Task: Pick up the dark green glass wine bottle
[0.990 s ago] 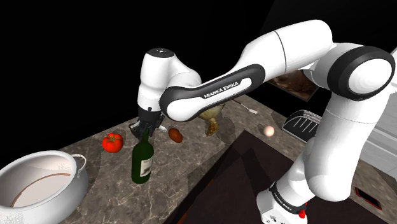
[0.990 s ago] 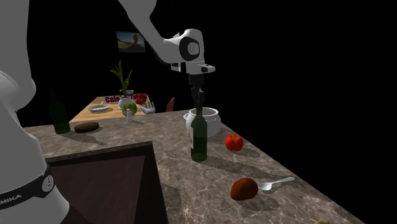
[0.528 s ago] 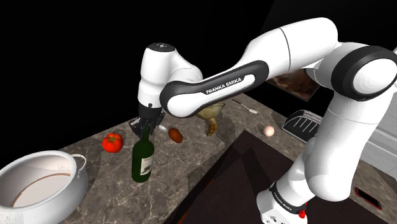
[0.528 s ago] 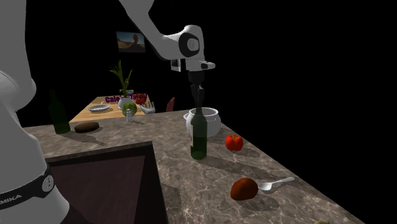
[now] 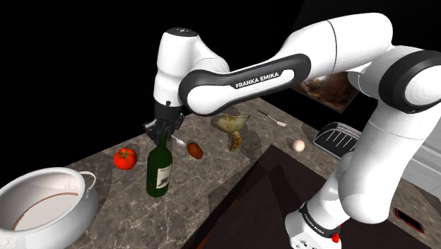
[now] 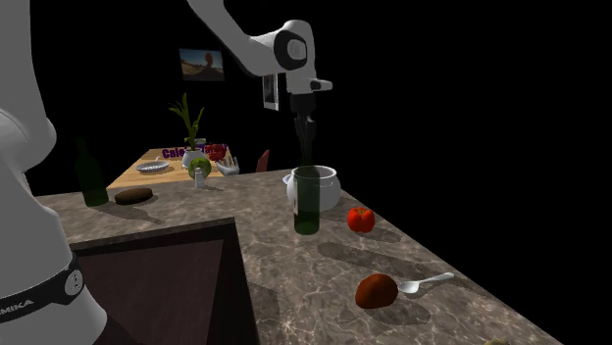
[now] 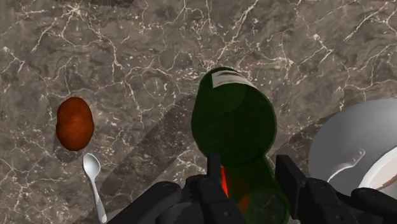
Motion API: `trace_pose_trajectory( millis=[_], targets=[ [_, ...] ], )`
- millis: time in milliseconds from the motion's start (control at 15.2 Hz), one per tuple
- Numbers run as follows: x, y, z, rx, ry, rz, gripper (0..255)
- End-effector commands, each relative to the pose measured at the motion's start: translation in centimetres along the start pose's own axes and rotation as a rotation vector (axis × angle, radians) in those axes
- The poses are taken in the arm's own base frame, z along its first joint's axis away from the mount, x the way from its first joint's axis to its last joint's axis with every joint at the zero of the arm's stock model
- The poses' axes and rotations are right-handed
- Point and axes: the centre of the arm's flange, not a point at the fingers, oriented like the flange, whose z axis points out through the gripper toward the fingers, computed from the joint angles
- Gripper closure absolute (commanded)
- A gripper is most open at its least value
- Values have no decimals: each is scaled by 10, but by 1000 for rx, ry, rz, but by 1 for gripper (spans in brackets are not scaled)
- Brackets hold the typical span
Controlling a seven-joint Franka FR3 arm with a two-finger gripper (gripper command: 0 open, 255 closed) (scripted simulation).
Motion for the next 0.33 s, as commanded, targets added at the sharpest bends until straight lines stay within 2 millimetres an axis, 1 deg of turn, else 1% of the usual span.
trace_pose_trajectory(
  millis=[0, 132, 264],
  targets=[
    [1, 1, -10, 0, 0, 0, 255],
    [1, 1, -21, 0, 0, 0, 255],
    [1, 1, -22, 0, 0, 0, 255]
  ],
)
